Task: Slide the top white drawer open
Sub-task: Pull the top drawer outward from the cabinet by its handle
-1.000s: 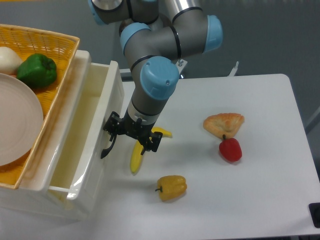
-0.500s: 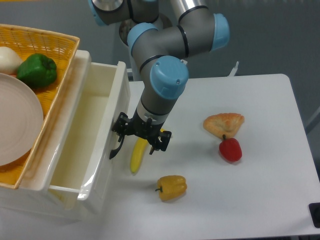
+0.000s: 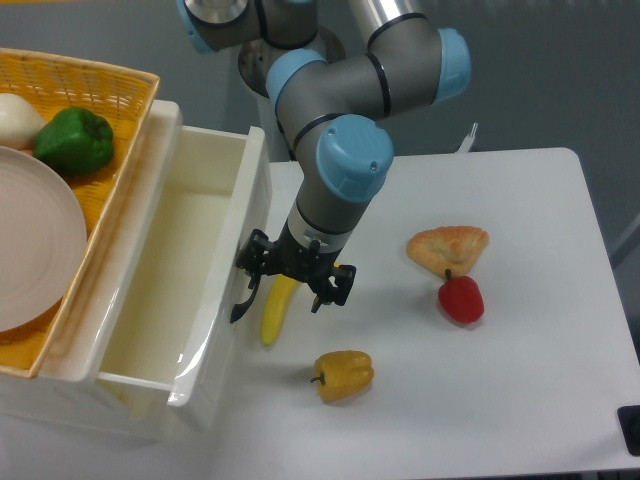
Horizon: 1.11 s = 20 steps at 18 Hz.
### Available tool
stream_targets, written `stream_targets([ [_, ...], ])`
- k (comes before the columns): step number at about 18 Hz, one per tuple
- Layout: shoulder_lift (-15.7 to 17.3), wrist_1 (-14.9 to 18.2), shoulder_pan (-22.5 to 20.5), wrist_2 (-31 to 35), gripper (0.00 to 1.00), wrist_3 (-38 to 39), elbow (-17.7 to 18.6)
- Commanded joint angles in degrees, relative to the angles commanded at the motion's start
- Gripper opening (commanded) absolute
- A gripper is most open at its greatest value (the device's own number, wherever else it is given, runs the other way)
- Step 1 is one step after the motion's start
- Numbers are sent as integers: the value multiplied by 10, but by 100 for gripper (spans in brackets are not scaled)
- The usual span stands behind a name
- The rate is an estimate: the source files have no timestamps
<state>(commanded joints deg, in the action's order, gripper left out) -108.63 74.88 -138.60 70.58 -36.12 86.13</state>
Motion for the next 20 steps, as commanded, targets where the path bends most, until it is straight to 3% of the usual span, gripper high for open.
stream_targets([
  [20,-17,4,-24,1,100,-28,-16],
])
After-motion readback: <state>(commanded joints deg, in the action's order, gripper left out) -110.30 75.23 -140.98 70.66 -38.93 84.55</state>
